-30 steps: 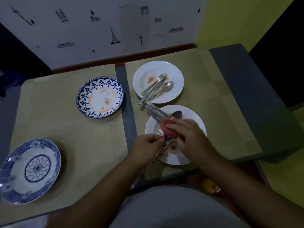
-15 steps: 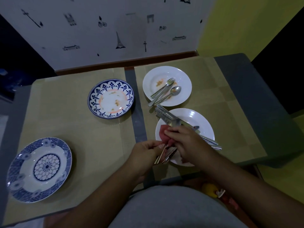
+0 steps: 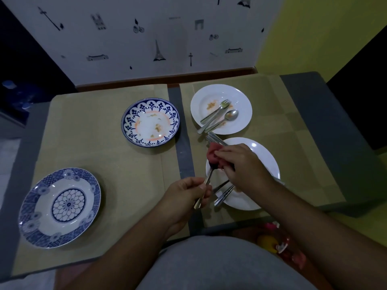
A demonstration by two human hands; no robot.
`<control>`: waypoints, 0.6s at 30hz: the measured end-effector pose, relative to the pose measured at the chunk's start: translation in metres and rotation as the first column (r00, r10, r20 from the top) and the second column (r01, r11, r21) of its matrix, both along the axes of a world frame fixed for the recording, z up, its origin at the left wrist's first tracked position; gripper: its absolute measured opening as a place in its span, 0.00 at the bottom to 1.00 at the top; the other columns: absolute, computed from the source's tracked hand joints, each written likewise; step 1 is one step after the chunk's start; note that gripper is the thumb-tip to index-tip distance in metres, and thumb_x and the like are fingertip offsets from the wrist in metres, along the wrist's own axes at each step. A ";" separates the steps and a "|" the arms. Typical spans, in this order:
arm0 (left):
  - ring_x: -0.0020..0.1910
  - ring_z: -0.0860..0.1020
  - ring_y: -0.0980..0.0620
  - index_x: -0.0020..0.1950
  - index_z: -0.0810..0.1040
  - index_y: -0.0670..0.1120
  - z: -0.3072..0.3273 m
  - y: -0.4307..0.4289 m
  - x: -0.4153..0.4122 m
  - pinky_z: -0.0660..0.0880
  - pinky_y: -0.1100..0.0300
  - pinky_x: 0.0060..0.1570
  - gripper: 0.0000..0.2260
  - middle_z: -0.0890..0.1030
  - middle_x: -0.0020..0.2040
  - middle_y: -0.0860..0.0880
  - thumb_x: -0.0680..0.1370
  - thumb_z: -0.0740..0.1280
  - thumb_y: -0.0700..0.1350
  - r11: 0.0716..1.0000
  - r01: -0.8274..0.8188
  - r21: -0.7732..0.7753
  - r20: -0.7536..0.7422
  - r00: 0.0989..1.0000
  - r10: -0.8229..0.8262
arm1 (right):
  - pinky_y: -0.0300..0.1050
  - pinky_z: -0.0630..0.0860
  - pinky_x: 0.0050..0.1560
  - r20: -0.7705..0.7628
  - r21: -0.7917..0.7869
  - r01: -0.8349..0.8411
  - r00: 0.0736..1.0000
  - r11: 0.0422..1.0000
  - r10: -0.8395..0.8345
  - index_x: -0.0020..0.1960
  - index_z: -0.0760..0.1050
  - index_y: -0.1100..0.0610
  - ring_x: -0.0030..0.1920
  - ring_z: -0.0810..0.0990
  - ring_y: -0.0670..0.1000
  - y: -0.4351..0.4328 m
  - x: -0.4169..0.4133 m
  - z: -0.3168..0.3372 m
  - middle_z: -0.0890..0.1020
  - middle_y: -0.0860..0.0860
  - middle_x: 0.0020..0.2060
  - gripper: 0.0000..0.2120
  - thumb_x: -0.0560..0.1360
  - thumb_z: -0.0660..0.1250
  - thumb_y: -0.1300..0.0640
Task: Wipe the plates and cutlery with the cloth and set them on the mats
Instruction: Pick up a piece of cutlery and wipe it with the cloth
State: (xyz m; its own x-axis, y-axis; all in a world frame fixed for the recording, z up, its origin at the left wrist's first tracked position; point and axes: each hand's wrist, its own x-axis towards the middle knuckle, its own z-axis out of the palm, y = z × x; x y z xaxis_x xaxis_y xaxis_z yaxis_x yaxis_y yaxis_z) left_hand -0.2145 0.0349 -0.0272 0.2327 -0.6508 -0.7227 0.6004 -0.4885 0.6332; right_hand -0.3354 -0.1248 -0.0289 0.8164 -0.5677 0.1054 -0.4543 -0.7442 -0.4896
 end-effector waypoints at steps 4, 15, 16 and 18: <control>0.43 0.80 0.54 0.60 0.80 0.41 -0.001 0.001 0.006 0.75 0.63 0.40 0.11 0.88 0.48 0.47 0.82 0.62 0.34 0.996 -0.067 0.061 -0.203 0.976 0.078 | 0.49 0.74 0.60 0.037 0.079 0.109 0.993 0.991 -0.112 0.68 0.74 0.55 0.59 0.74 0.53 0.004 -0.001 0.001 0.80 0.53 0.58 0.25 0.72 0.69 0.65; 0.41 0.81 0.51 0.58 0.83 0.40 -0.003 0.008 0.006 0.80 0.59 0.43 0.11 0.83 0.46 0.42 0.82 0.62 0.33 0.998 -0.053 0.019 -0.120 0.991 0.055 | 0.51 0.72 0.65 -0.017 -0.069 -0.344 0.939 0.936 0.344 0.65 0.75 0.58 0.65 0.73 0.54 0.031 0.006 -0.001 0.75 0.55 0.65 0.23 0.71 0.68 0.67; 0.40 0.80 0.53 0.58 0.83 0.40 -0.003 0.008 0.006 0.79 0.61 0.40 0.12 0.83 0.46 0.43 0.82 0.61 0.34 0.999 -0.046 0.004 -0.119 0.992 0.046 | 0.54 0.71 0.67 -0.052 -0.100 -0.402 0.915 0.910 0.399 0.65 0.75 0.58 0.67 0.72 0.56 0.030 0.006 -0.010 0.75 0.55 0.66 0.24 0.70 0.70 0.67; 0.36 0.77 0.55 0.60 0.82 0.40 -0.001 0.007 0.005 0.74 0.65 0.34 0.13 0.82 0.45 0.45 0.83 0.59 0.34 0.999 -0.043 -0.010 -0.110 0.993 0.042 | 0.56 0.71 0.67 -0.054 -0.103 -0.405 0.914 0.909 0.401 0.65 0.75 0.59 0.68 0.71 0.57 0.023 0.008 -0.021 0.76 0.56 0.66 0.25 0.69 0.71 0.67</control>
State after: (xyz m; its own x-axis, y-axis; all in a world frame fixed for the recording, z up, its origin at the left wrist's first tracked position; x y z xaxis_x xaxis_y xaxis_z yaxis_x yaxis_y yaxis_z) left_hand -0.2091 0.0421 -0.0285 0.1800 -0.6509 -0.7376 0.6869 -0.4535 0.5679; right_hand -0.3273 -0.1016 -0.0495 0.9771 -0.1759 0.1195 -0.1176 -0.9154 -0.3850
